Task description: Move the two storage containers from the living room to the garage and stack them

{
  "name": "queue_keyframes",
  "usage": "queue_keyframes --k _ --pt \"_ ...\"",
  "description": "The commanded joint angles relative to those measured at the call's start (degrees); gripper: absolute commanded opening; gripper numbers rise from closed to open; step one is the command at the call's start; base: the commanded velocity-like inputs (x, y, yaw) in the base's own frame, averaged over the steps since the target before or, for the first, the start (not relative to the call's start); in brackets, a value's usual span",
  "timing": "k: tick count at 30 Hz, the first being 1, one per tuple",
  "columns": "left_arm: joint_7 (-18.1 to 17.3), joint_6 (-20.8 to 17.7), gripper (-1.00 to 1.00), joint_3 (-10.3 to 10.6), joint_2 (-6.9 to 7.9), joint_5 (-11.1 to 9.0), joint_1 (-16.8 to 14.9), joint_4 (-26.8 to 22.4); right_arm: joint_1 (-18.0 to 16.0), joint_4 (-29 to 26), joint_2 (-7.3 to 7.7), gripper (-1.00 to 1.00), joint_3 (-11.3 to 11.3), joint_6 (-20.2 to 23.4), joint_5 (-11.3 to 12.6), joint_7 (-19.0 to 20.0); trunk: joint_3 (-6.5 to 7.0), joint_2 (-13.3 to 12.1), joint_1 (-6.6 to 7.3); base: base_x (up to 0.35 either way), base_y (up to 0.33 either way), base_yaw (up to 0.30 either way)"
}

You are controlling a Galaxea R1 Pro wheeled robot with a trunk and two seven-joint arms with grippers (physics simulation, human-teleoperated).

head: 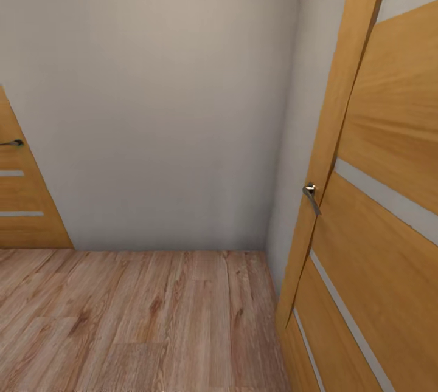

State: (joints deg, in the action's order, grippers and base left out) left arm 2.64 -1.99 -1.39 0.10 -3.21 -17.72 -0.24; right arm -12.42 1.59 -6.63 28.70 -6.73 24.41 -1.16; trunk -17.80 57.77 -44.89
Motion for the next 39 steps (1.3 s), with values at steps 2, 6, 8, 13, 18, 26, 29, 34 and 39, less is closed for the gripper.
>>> queue_keyframes --k 2,6,8,13,18,26,29,34,39 --pt "0.09 -0.21 1.00 -0.11 -0.01 -0.37 -0.04 -0.03 -0.06 0.17 -0.04 1.00 0.48 -0.30 0.46 -0.07 -0.07 0.05 0.00 0.005 0.000 0.261" --pt "0.09 -0.21 1.00 -0.11 -0.01 -0.38 -0.04 -0.03 -0.06 0.17 -0.04 1.00 0.48 -0.30 0.46 -0.07 -0.07 0.05 0.00 0.001 0.000 0.265" --pt "0.09 -0.21 1.00 -0.11 -0.01 -0.38 -0.04 -0.03 -0.06 0.17 -0.04 1.00 0.48 -0.30 0.46 -0.07 -0.07 0.05 0.00 0.000 0.000 0.167" --pt "0.09 -0.21 1.00 -0.11 -0.01 -0.36 -0.04 -0.03 -0.06 0.17 -0.04 1.00 0.52 -0.30 0.42 -0.06 -0.07 0.05 0.00 0.000 0.000 0.042" --pt "0.14 -0.21 1.00 -0.11 -0.13 -0.38 -0.04 -0.03 -0.06 0.17 -0.04 1.00 0.56 -0.25 0.33 -0.01 -0.07 0.05 0.00 0.000 0.000 0.001" --pt "0.09 -0.37 1.00 -0.11 -0.02 -0.28 -0.04 -0.03 -0.06 0.17 -0.04 1.00 0.57 -0.28 0.37 -0.07 -0.07 0.05 0.00 0.208 0.000 0.000" --pt "0.09 -0.38 1.00 -0.11 -0.01 -0.23 -0.04 -0.03 -0.06 0.17 -0.04 1.00 0.57 -0.23 0.37 -0.07 -0.07 0.05 0.00 0.315 0.000 0.000" --pt "0.09 -0.38 1.00 -0.11 -0.01 -0.22 -0.04 -0.03 -0.06 0.17 -0.04 1.00 0.57 -0.17 0.37 -0.07 -0.07 0.05 0.00 0.321 0.000 0.000" --pt "0.09 -0.38 1.00 -0.11 -0.01 -0.22 -0.04 -0.03 -0.06 0.17 -0.05 1.00 0.57 -0.13 0.37 -0.07 -0.07 0.05 0.00 0.322 0.000 0.000"
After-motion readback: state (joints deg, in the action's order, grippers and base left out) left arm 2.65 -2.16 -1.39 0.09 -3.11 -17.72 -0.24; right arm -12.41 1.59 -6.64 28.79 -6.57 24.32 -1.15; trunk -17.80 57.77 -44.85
